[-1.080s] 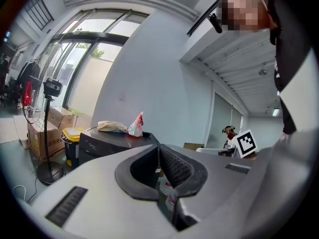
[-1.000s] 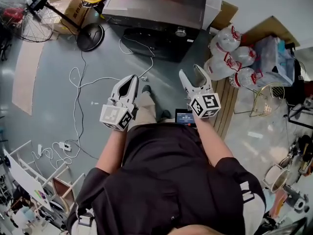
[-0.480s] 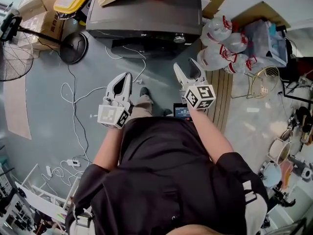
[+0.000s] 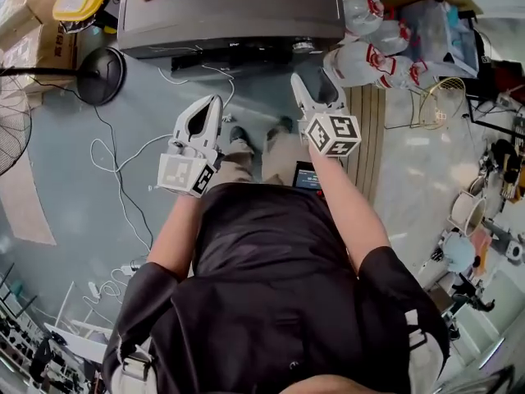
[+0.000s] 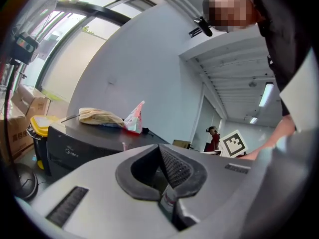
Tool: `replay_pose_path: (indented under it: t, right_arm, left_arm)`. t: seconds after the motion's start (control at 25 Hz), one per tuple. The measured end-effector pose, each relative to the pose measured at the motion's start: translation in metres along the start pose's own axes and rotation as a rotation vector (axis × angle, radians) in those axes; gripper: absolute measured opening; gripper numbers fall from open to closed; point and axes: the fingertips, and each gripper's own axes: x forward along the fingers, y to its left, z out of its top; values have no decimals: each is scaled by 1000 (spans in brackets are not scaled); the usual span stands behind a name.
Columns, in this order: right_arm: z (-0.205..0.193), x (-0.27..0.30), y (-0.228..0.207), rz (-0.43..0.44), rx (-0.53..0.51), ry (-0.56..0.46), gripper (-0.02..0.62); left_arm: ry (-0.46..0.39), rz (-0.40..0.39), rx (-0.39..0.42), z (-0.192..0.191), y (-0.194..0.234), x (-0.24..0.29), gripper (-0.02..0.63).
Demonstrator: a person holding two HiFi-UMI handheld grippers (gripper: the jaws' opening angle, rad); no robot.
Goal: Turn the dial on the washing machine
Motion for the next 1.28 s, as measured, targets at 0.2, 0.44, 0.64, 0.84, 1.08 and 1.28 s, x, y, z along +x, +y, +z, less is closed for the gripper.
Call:
replay_pose_path:
  t: [0.2,0.44,0.64,0.84,1.08,1.28]
  right_arm:
    - [-16,27,-18,-29,33,20,272]
    - [-33,56,-41,-48,68,38,272]
    - [-48,74,-66,-87,59,52,272]
    - [-51,86,-72,-75,69,45,272]
    - [-62,94,-77,-53,228,54,272]
    - [-63,97,-77,-17,457,15,272]
  left_arm:
    - [29,-16,-1,-19,5,14,-5]
    - [56,-2,-2,-32,11,19,-5]
    - [56,12,-4,-34,18,20,-5]
    - [60,17,-29,-36,20,16,-5]
    - [70,9,-48,-40,21,16,-5]
    - [64,-2,-46,-37,21,19,-5]
